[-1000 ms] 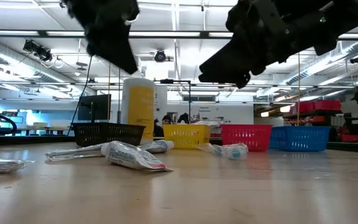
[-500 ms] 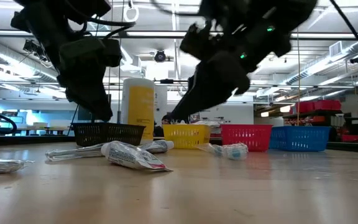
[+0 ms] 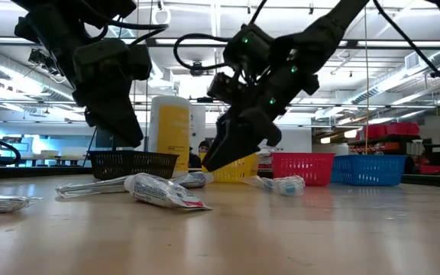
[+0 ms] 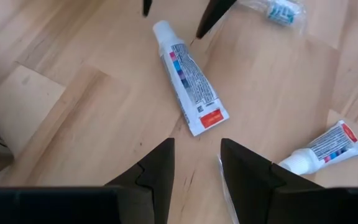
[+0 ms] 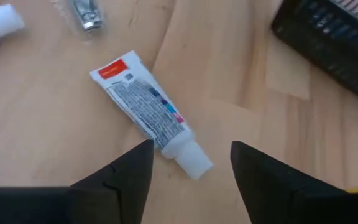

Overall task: Pick & Place Travel size toiletries
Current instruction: Put the white toothpaste into the red bin

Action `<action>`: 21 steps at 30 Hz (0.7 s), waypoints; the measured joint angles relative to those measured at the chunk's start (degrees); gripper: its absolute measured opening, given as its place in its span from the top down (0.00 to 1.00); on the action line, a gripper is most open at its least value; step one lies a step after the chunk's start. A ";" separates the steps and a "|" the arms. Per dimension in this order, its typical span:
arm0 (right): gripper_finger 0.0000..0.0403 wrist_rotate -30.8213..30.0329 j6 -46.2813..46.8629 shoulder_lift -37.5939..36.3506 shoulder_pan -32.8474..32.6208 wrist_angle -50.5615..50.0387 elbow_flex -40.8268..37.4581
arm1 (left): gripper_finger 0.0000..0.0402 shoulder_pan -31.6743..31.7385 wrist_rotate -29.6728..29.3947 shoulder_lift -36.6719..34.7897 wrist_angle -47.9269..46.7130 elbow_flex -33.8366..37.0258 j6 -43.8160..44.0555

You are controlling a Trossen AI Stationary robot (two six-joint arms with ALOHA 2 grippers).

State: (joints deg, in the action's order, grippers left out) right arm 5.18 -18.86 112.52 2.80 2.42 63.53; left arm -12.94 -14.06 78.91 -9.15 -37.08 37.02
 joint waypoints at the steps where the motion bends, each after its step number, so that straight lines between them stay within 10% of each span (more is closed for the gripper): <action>1: 0.44 0.60 -1.06 0.48 0.27 0.69 0.00 | 0.66 0.00 -0.02 0.00 0.06 0.00 -0.23; 21: 0.62 3.71 0.16 4.84 -0.92 3.84 0.04 | 0.66 0.01 -0.24 0.00 0.04 0.00 -0.38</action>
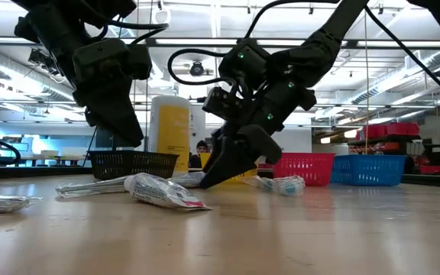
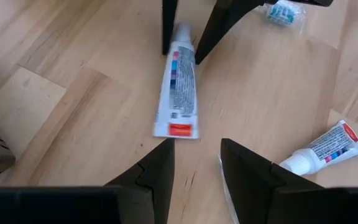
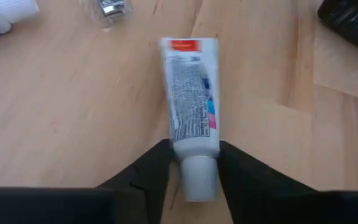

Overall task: Pick & Place Travel size toiletries
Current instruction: Put the white toothpaste into the red bin

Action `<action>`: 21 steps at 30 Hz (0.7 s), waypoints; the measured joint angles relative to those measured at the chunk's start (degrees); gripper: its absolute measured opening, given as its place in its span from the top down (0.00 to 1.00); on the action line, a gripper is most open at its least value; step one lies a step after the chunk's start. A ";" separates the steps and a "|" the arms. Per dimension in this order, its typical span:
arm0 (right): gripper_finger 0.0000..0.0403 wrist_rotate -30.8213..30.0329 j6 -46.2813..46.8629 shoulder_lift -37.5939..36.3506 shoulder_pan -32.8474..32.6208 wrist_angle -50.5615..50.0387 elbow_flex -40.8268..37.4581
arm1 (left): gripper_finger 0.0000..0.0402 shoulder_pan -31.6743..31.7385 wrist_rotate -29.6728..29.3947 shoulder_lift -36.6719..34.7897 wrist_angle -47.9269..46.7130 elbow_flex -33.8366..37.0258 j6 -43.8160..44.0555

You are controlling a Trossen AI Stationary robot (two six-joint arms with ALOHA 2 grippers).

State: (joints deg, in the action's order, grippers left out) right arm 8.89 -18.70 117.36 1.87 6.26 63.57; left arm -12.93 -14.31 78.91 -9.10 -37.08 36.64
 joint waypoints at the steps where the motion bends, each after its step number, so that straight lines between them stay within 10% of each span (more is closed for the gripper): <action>1: 0.65 0.13 0.02 0.00 -0.05 -0.02 0.00 | 0.66 -0.02 -0.02 0.00 0.02 0.00 0.00; 21: 0.80 -7.63 10.02 -4.92 -2.64 -3.93 -0.28 | 0.66 0.00 -5.57 0.00 0.08 -0.02 -2.65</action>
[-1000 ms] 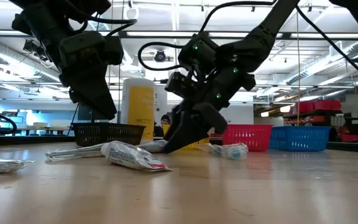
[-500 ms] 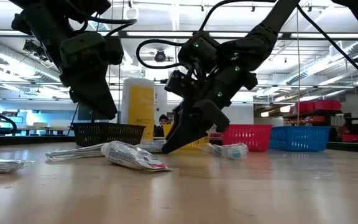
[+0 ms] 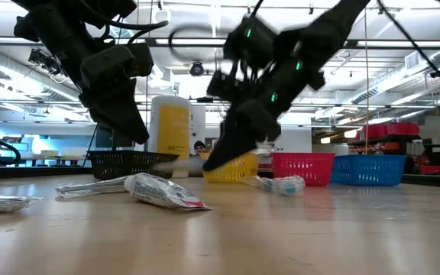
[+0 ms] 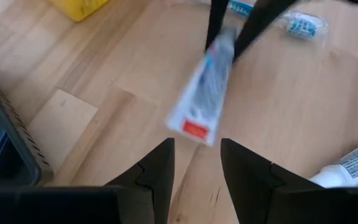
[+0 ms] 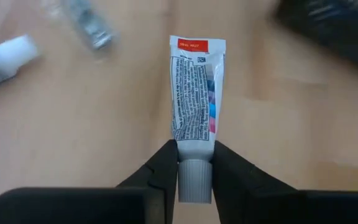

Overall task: Pick & Place Travel size toiletries
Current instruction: Put the white toothpaste into the red bin

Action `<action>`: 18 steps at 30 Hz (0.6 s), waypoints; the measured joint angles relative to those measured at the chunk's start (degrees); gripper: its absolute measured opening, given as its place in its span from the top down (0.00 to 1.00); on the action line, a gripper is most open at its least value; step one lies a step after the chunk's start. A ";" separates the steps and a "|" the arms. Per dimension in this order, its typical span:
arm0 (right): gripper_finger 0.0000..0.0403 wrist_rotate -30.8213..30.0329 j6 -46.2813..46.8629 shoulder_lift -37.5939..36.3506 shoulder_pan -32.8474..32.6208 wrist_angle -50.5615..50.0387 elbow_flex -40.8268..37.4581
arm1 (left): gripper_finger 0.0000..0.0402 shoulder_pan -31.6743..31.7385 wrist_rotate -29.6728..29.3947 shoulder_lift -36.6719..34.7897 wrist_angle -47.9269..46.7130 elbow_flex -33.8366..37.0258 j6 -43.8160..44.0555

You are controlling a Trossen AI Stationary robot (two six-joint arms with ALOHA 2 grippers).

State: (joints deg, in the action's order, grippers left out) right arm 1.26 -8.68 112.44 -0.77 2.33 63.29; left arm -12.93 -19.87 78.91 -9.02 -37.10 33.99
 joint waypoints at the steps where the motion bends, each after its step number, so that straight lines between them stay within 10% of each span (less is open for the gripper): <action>1: 0.80 -3.04 0.11 -1.63 -0.44 -1.49 0.00 | 0.66 0.00 -0.01 0.00 0.07 -0.01 -0.14; 11: 0.80 -46.25 21.07 -17.87 -2.07 -34.27 0.13 | 0.66 0.00 -0.17 0.00 1.37 -0.02 -0.26; 18: 0.79 -45.25 43.74 -21.51 1.05 -49.08 -0.27 | 0.66 0.00 -0.05 0.00 2.64 -0.02 -0.37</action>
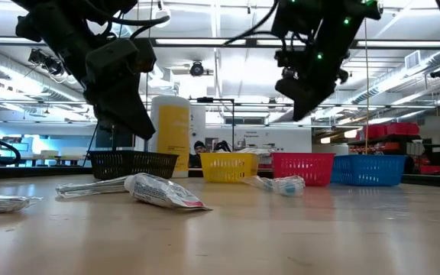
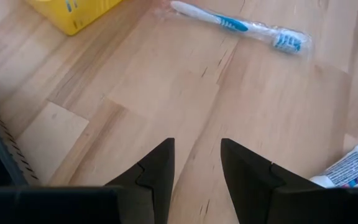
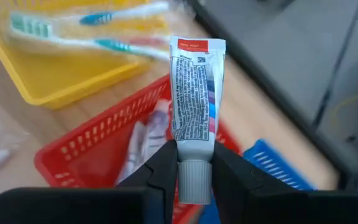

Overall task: Pick & Place Travel size toiletries
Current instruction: Put the white toothpaste into the red bin, then put the silver nail cutter into the blue bin

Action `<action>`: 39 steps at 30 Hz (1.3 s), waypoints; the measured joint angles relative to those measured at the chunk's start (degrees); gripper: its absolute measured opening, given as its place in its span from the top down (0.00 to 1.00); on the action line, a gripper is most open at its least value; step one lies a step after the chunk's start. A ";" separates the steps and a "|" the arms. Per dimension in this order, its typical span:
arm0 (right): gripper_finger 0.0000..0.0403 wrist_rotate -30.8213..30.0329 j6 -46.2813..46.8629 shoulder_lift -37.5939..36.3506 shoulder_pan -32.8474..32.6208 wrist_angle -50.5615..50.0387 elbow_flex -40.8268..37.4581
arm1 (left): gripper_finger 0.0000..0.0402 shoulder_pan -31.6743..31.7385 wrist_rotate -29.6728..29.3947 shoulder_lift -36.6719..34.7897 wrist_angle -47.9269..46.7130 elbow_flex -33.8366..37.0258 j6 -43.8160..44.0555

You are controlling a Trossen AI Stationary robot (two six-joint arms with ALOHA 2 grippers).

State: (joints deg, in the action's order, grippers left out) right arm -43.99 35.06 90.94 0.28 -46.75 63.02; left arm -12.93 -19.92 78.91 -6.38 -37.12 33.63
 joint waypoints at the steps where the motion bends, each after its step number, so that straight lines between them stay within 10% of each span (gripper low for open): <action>1: 0.79 1.46 0.59 0.00 0.58 0.62 -0.61 | 0.66 -0.01 0.02 0.02 -0.07 0.00 0.00; 29: 0.57 13.84 -4.60 -1.36 4.47 17.02 -11.16 | 0.66 0.00 -0.18 0.02 -0.06 0.00 -1.29; 39: 0.57 35.61 -9.49 -2.46 -2.79 40.55 -11.12 | 0.66 -0.02 -1.94 0.02 0.63 0.00 -1.75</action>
State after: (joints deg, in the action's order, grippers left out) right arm -8.38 25.56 88.48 -2.51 -6.20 51.90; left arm -12.95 -21.86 78.94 -5.75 -37.12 31.88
